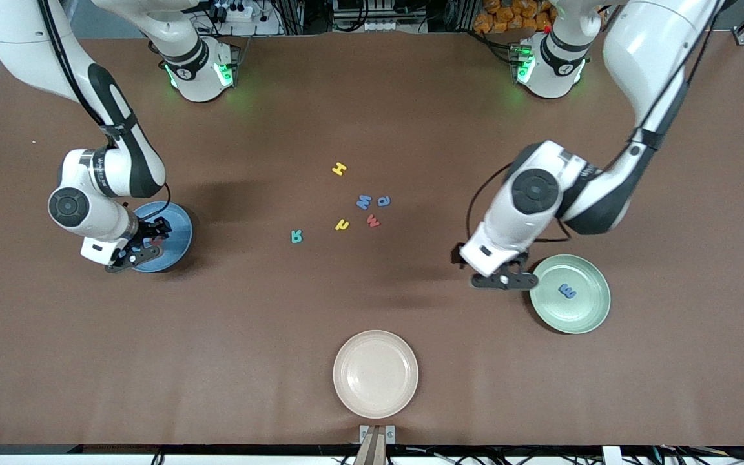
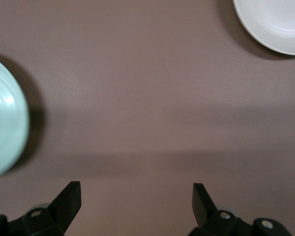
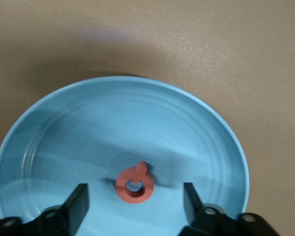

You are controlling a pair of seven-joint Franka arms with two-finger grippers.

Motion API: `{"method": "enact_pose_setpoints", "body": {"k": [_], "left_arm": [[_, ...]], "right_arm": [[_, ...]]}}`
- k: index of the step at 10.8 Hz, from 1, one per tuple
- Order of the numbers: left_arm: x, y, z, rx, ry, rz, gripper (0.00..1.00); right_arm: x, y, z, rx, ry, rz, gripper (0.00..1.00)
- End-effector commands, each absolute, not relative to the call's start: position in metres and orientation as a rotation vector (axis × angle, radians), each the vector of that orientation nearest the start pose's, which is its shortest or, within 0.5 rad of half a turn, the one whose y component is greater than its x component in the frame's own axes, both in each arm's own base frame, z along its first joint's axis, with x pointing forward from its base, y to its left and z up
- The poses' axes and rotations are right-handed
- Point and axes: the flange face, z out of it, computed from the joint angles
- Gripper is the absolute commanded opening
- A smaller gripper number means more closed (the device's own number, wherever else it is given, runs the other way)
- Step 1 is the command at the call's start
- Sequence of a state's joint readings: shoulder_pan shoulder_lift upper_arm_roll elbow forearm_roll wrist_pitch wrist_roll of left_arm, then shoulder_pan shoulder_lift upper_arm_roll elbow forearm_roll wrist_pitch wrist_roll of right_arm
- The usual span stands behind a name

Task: Sort uppercase to blue plate, lowercase to green plate
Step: 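Move the left gripper to the pink W while the right gripper nears the R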

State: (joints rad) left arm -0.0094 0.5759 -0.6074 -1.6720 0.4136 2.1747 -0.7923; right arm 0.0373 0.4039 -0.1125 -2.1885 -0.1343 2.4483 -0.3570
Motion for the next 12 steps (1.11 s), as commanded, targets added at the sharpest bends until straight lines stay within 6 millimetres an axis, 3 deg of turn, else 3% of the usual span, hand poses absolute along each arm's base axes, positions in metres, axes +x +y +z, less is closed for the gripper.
{"method": "enact_pose_setpoints", "body": {"k": [1,3,5,7,12], "left_arm": [[0.549,-0.389,0.318,-3.115,-0.231,-0.033,1.0],[0.531,-0.414,0.314,-3.103,-0.357,-0.025,1.0],[0.504,-0.446,0.296,-3.081,-0.461,0.015,1.0],[0.492,-0.46,0.278,-3.064,-0.545,0.05,1.0],[0.479,-0.49,0.259,-3.113,-0.639,0.049,1.0]], "right_arm": [[0.547,-0.042,0.197,-3.164,-0.594,0.259,1.0],[0.551,-0.042,0.204,-3.163,-0.571,0.274,1.0],[0.566,-0.044,0.226,-3.14,-0.508,0.334,1.0],[0.577,-0.045,0.248,-3.14,-0.498,0.354,1.0],[0.595,-0.037,0.294,-3.144,-0.504,0.324,1.0]]}}
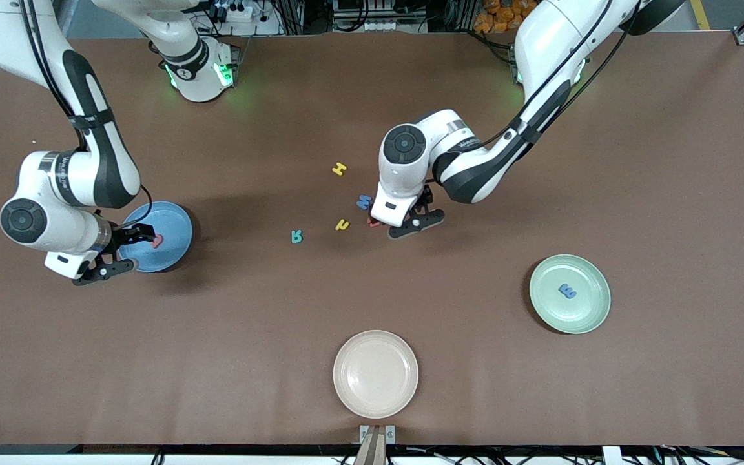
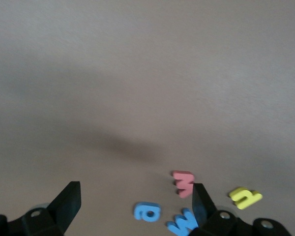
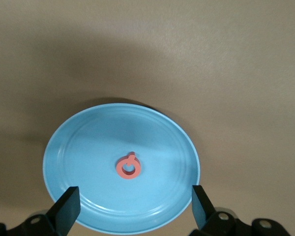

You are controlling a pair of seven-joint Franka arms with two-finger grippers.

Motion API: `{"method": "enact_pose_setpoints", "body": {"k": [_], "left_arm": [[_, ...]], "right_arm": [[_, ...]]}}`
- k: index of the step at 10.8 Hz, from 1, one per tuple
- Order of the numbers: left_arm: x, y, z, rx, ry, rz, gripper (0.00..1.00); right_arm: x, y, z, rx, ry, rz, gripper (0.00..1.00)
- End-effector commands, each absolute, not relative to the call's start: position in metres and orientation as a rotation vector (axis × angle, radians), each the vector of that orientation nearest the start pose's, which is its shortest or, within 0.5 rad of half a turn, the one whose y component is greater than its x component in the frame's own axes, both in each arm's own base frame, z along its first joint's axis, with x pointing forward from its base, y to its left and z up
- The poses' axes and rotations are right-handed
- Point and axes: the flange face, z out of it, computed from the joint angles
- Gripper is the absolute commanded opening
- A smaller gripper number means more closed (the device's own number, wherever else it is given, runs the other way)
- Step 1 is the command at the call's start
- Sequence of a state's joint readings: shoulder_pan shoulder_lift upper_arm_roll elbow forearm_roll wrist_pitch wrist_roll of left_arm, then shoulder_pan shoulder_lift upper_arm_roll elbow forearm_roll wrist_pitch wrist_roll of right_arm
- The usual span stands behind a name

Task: Sort uppercase to blue plate, lowercase to green plate
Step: 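Move the left gripper to the pink W while the right gripper nears the R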

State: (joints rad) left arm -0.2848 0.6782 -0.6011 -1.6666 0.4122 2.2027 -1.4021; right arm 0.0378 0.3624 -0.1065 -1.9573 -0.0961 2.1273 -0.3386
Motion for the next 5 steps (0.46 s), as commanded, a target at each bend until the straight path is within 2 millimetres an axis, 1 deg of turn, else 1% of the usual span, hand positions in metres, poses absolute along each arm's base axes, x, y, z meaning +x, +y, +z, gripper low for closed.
{"method": "enact_pose_setpoints", "body": {"k": [1,2,3,4,5], "left_arm": [[0.475,-0.496,0.254,-3.116,-0.681,0.049,1.0],[0.47,-0.502,0.252,-3.125,-0.701,0.047,1.0],[0.471,-0.502,0.247,-3.126,-0.717,0.053,1.0],[0.464,-0.51,0.243,-3.133,-0.742,0.055,1.0],[0.462,-0.512,0.234,-3.125,-0.76,0.048,1.0]], "right_arm": [[0.598,-0.032,0.299,-3.126,-0.48,0.299,1.0],[0.598,-0.022,0.306,-3.105,-0.439,0.282,1.0],[0.596,-0.003,0.31,-3.101,-0.4,0.29,1.0],[0.595,0.017,0.316,-3.106,-0.358,0.287,1.0],[0.593,0.04,0.316,-3.109,-0.341,0.289,1.0]]}}
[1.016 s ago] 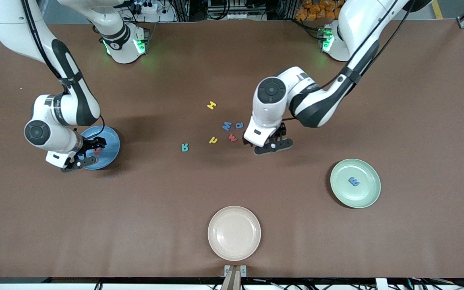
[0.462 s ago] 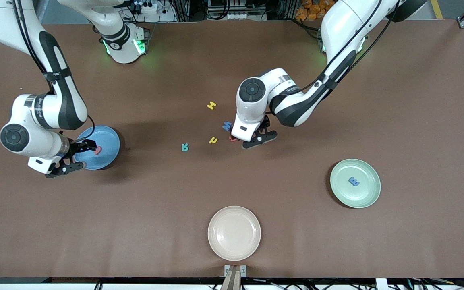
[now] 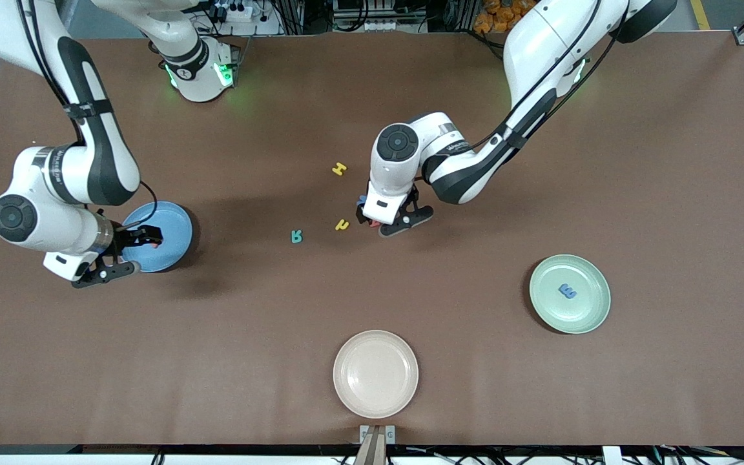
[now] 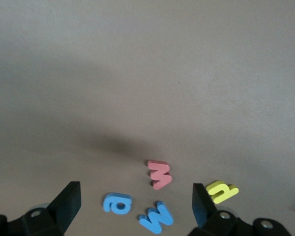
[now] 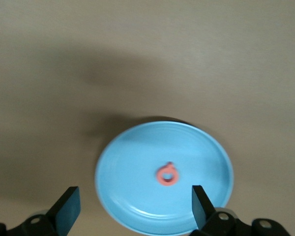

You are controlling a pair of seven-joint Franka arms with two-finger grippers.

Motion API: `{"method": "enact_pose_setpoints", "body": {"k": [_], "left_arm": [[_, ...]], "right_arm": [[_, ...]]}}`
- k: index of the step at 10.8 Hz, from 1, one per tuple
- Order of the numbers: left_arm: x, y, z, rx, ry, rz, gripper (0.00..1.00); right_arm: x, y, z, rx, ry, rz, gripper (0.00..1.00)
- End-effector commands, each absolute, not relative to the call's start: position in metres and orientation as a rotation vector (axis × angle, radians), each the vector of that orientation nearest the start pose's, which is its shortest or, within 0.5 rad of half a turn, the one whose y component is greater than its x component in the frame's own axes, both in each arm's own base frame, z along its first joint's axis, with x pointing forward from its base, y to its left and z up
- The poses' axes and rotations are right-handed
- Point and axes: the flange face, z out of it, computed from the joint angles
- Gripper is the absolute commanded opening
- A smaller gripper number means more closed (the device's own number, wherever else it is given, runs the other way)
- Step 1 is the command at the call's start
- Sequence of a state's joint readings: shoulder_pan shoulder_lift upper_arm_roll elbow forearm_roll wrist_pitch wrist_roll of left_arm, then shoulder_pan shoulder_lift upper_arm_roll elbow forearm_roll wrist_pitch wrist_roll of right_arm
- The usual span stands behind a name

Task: Sort uppercase to blue plate, lowercase to green plate
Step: 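Move the left gripper to the pink W while the right gripper nears the R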

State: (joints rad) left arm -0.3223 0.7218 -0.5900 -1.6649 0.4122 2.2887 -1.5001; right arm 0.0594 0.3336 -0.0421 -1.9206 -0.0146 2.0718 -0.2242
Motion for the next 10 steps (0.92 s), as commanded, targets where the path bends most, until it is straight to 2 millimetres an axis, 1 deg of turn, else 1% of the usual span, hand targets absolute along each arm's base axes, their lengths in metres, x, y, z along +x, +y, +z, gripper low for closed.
{"method": "enact_pose_setpoints", "body": {"k": [1,2,4,5,6,7,9,10], "left_arm": [[0.456,-0.517,0.225,-3.108,-0.74,0.024,1.0],[0.446,-0.524,0.214,-3.088,-0.714,-0.004,1.0],[0.439,-0.529,0.198,-3.074,-0.727,-0.045,1.0],[0.443,-0.529,0.199,-3.076,-0.74,-0.046,1.0],[0.443,-0.53,0.196,-3.077,-0.74,-0.042,1.0],[0.447,-0.534,0.194,-3.083,-0.753,-0.041,1.0],[0.453,-0.541,0.19,-3.094,-0.76,-0.04,1.0],[0.455,-0.543,0.188,-3.096,-0.766,-0.039,1.0]], "right_arm": [[0.591,0.062,0.315,-3.119,-0.305,0.289,1.0],[0.588,0.083,0.315,-3.129,-0.263,0.287,1.0],[0.58,0.128,0.319,-3.149,-0.181,0.279,1.0],[0.576,0.145,0.319,-3.157,-0.133,0.278,1.0],[0.57,0.165,0.319,-3.163,-0.105,0.279,1.0],[0.565,0.186,0.319,-3.165,-0.059,0.269,1.0],[0.555,0.212,0.319,-3.166,-0.002,0.273,1.0],[0.551,0.217,0.317,-3.166,-0.003,0.278,1.0]]}}
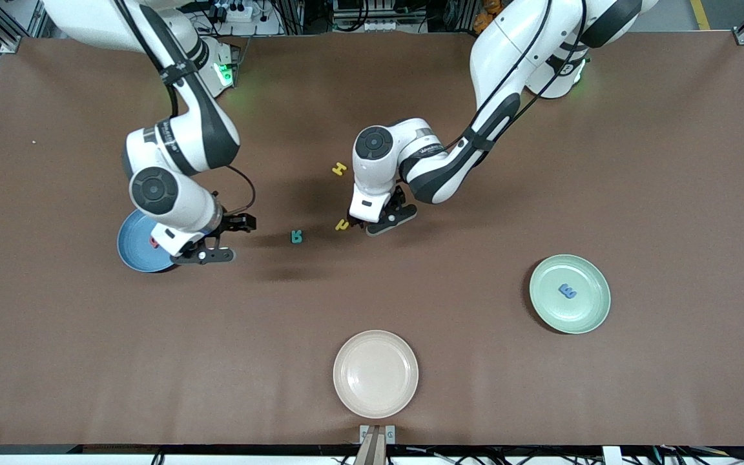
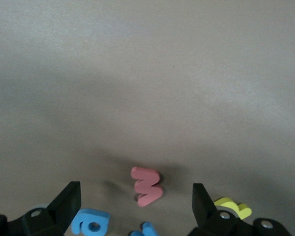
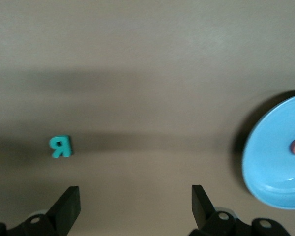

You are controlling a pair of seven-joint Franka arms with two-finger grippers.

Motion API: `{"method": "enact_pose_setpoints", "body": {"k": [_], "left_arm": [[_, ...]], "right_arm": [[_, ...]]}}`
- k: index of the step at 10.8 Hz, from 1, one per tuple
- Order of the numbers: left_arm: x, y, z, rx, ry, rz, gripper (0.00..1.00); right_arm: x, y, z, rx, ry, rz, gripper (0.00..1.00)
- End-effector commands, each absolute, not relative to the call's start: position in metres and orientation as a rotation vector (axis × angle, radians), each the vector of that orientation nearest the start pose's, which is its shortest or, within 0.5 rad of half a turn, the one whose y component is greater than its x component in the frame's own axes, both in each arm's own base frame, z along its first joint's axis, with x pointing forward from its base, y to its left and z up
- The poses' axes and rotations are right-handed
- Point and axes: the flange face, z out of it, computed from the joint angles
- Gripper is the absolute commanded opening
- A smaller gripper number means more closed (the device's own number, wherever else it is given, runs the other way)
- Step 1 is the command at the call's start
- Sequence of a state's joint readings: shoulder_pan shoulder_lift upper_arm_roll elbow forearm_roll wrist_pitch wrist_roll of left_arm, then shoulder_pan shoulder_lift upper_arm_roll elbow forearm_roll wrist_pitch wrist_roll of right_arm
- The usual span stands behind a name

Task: Sort uppercase to blue plate, lowercase to green plate
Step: 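Grasp the pink W with the left gripper while the right gripper lowers to the R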

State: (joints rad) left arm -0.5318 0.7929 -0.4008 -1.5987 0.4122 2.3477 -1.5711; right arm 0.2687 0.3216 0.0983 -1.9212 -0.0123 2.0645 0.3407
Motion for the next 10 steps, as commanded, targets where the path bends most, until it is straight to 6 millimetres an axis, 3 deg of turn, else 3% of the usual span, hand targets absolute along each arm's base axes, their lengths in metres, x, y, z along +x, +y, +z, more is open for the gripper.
{"method": "enact_pose_setpoints", "body": {"k": [1,10], "left_arm": [[0.452,-0.546,0.188,-3.099,-0.755,-0.038,0.98],[0.45,-0.543,0.181,-3.089,-0.74,-0.038,0.93]], "right_arm": [[0.547,0.224,0.315,-3.167,-0.022,0.282,1.0],[0.522,0.244,0.297,-3.146,-0.06,0.174,1.0]]}}
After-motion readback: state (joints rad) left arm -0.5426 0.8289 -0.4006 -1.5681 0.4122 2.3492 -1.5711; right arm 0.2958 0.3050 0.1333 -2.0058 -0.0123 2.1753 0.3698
